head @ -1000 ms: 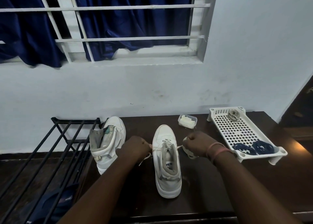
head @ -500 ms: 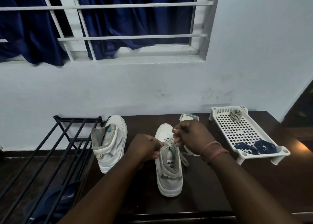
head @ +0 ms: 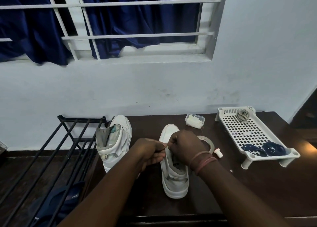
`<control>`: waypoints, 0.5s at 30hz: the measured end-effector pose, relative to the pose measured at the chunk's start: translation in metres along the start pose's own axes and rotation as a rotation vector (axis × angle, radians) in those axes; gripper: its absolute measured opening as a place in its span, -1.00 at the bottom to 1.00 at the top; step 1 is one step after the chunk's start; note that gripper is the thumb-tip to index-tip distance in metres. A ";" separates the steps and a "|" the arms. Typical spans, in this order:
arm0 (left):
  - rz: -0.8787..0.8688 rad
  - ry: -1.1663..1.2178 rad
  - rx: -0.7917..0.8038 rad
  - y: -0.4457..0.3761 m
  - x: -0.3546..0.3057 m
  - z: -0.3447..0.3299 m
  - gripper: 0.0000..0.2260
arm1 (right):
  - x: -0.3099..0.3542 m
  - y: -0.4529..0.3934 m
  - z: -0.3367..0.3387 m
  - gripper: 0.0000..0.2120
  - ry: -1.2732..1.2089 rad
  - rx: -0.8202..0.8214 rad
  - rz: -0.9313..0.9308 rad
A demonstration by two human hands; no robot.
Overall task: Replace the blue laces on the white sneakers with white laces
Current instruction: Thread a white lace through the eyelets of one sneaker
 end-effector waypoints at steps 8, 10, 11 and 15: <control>-0.030 0.004 0.045 -0.005 0.003 -0.001 -0.86 | 0.000 0.003 0.004 -0.90 -0.024 -0.085 0.020; -0.046 -0.032 0.043 -0.006 0.002 -0.002 -0.89 | 0.000 0.002 0.007 -0.89 -0.062 -0.112 0.022; -0.057 -0.044 0.034 -0.006 0.001 -0.002 -0.91 | 0.001 0.001 0.008 -0.88 -0.068 -0.099 0.045; -0.060 -0.034 0.018 -0.008 0.002 -0.003 -0.89 | 0.003 0.001 0.009 -0.89 -0.100 -0.025 0.122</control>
Point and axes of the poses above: each hand's wrist, its own y-axis away from the middle knuckle, its own z-axis out of the back of the hand, x = y × z, the point moved 7 cm from there along -y, towards the middle knuckle
